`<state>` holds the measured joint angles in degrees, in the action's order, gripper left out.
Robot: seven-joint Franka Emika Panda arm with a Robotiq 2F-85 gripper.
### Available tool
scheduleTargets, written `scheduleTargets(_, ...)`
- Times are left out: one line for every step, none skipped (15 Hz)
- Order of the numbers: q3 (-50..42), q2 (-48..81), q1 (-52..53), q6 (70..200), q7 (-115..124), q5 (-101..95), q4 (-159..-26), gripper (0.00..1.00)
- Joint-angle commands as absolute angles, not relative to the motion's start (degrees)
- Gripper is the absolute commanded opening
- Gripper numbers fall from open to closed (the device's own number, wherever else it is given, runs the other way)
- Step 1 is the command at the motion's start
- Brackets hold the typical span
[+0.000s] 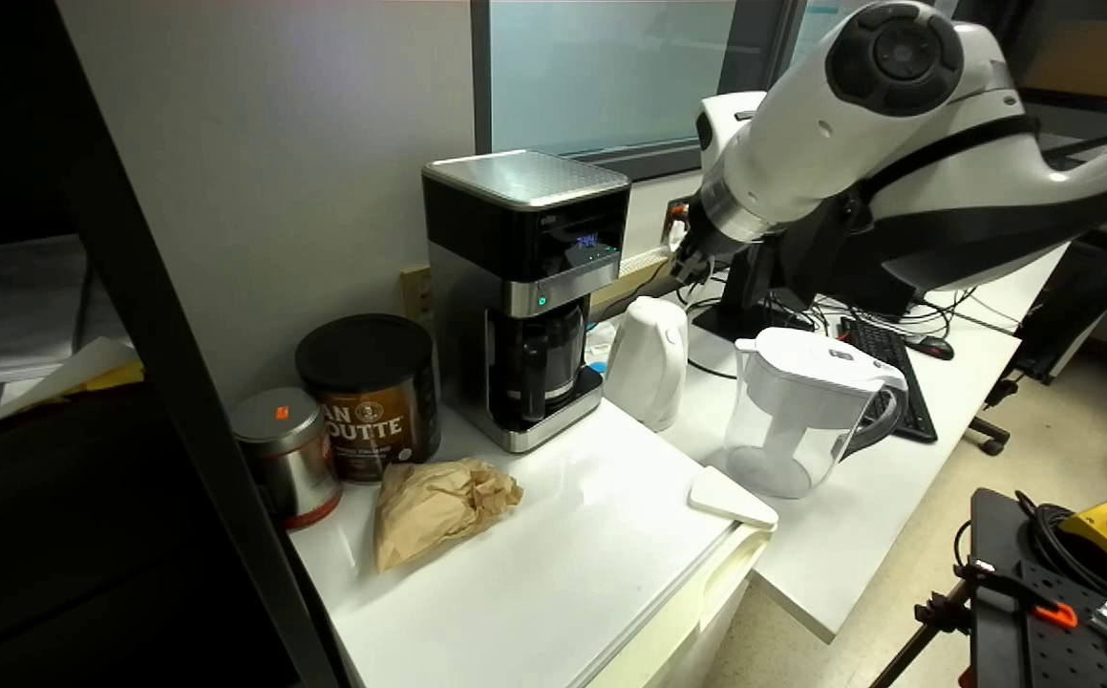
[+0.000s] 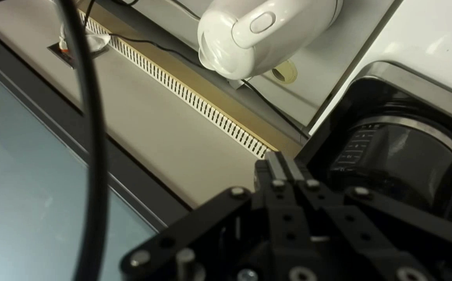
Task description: Press a button on the coffee maker
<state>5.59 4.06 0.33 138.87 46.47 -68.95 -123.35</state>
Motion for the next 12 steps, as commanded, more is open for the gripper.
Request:
scheduleTargets(4.68,9.46,2.55,137.99,51.64,-73.00,-117.71,0.00)
scheduleTargets(4.57,10.43,2.82,138.16,52.46,-73.56,-116.77,0.01)
scheduleTargets(4.49,11.49,3.05,138.15,53.15,-73.94,-115.73,0.00)
scheduleTargets(4.40,12.43,3.32,137.97,53.62,-74.12,-114.75,0.00)
scheduleTargets(4.27,13.38,3.53,138.04,54.13,-74.36,-113.75,0.00)
scheduleTargets(4.14,14.19,3.72,137.93,54.37,-74.43,-112.86,0.00)
scheduleTargets(4.03,14.99,3.88,137.97,54.56,-74.33,-111.95,0.00)
scheduleTargets(3.89,15.72,4.02,137.98,54.69,-74.29,-111.09,0.00)
scheduleTargets(3.74,16.54,4.11,138.00,54.76,-74.29,-110.08,0.00)
scheduleTargets(3.63,17.19,4.21,137.94,54.67,-74.14,-109.25,0.00)
scheduleTargets(3.50,17.90,4.27,137.93,54.66,-74.09,-108.33,0.00)
scheduleTargets(3.38,18.53,4.34,137.87,54.56,-73.88,-107.58,0.00)
